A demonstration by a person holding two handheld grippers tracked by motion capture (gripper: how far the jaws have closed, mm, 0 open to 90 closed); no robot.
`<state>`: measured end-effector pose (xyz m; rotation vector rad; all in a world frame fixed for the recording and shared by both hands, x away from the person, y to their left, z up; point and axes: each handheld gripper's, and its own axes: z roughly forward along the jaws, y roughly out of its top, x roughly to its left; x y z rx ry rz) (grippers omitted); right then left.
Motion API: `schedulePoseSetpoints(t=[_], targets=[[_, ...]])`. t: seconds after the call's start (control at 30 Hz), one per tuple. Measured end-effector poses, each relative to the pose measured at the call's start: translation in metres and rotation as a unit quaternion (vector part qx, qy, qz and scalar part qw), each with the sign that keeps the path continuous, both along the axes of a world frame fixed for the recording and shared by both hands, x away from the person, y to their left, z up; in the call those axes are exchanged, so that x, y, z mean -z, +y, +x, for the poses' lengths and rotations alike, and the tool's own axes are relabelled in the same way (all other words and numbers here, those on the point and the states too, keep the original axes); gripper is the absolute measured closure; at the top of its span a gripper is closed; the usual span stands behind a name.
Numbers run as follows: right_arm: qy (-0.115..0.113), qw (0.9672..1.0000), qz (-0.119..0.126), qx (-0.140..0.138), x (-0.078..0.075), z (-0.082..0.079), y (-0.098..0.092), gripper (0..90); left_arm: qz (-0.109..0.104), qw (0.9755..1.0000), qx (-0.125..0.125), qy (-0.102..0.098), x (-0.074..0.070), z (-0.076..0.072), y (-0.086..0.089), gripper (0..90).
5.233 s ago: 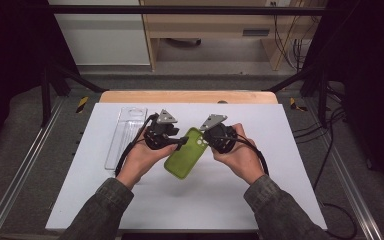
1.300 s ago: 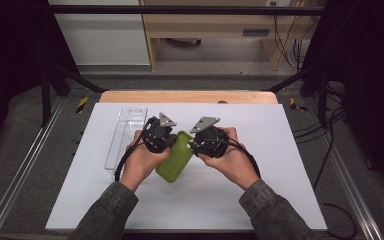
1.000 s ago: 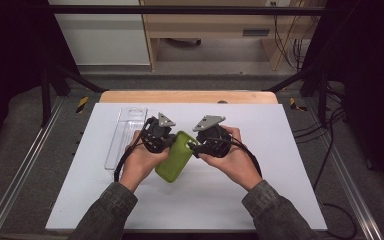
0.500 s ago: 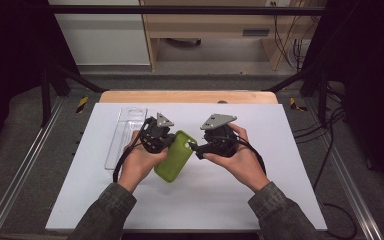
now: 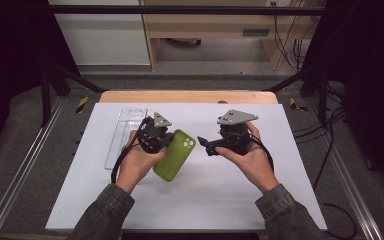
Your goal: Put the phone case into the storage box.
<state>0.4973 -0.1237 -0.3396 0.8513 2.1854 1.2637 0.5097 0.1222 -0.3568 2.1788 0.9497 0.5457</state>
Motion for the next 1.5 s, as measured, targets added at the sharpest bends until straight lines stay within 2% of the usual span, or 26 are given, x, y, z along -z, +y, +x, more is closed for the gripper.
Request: schedulePoseSetpoints(t=[0.13,0.3,0.47,0.67,0.8,0.9,1.1,1.5], targets=[[-0.009,0.9999,0.012,0.006,-0.001,-0.001,-0.008,7.2,-0.002,1.0000,-0.001,-0.004,-0.001,0.000,0.001,87.6],[-0.016,0.9996,0.016,0.015,0.002,-0.001,-0.016,7.0,-0.002,1.0000,-0.001,-0.006,-0.002,-0.002,0.003,87.6],[-0.025,0.9992,0.016,0.028,0.006,0.000,-0.023,7.3,-0.003,1.0000,0.001,-0.009,-0.004,-0.003,0.003,87.6],[-0.024,0.9989,0.009,0.040,0.012,0.004,-0.030,8.5,-0.004,0.9999,0.000,-0.011,-0.005,-0.003,0.004,87.6],[-0.038,0.9979,0.013,0.051,0.019,0.006,-0.037,9.7,-0.005,0.9999,-0.001,-0.011,-0.006,-0.002,0.006,87.6],[-0.039,0.9978,0.014,0.052,0.024,0.006,-0.043,10.5,-0.007,0.9999,-0.003,-0.013,-0.006,-0.002,0.007,87.6],[-0.037,0.9974,0.034,0.052,0.036,0.004,-0.056,11.0,-0.010,0.9998,-0.005,-0.014,-0.007,-0.002,0.010,87.6],[-0.048,0.9949,0.067,0.058,0.063,-0.004,-0.079,7.9,-0.015,0.9997,-0.012,-0.018,-0.009,0.000,0.016,87.6]])
